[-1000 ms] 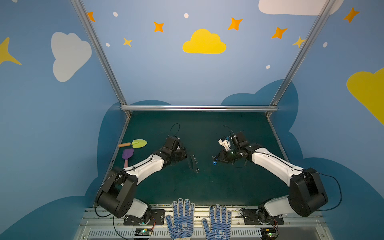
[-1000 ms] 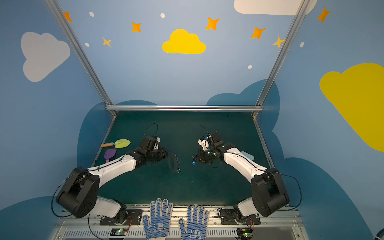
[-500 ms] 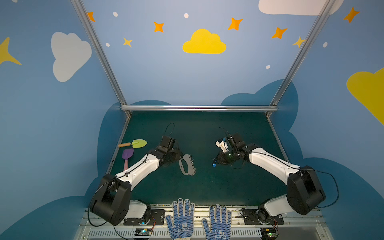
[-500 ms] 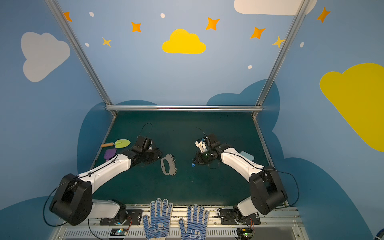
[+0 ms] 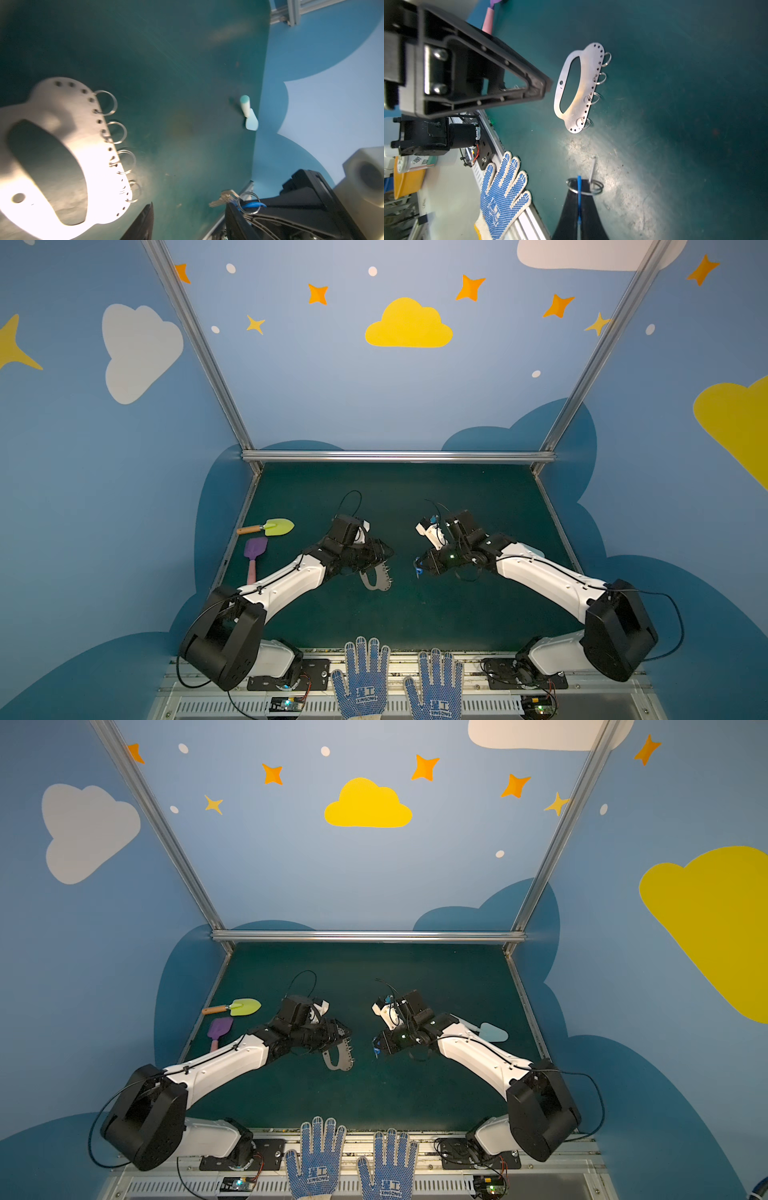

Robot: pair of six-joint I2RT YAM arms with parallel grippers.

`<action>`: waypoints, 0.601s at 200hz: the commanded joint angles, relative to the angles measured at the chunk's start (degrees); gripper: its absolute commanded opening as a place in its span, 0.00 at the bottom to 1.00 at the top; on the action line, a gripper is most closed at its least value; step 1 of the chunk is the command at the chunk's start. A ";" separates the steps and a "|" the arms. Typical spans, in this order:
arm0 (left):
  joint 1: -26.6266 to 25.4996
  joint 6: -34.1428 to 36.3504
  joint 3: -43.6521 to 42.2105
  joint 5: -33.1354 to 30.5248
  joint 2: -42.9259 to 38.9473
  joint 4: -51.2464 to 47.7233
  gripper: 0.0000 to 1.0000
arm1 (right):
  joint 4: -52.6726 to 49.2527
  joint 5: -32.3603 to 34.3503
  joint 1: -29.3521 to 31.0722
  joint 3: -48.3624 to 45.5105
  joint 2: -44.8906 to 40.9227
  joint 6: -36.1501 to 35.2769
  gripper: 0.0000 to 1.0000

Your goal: Put the keys on the keyring

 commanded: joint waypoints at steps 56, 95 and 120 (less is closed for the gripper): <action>-3.13 -2.51 -0.09 11.29 0.13 14.45 0.56 | 7.74 -5.65 0.80 -4.62 -5.08 -4.66 0.00; -5.37 0.19 1.47 13.65 -0.17 13.73 0.62 | 9.70 -8.63 1.31 -5.59 -7.15 -5.44 0.00; -5.92 -0.08 1.68 14.55 0.08 14.22 0.64 | 11.43 -8.26 1.47 -6.47 -8.61 -5.67 0.00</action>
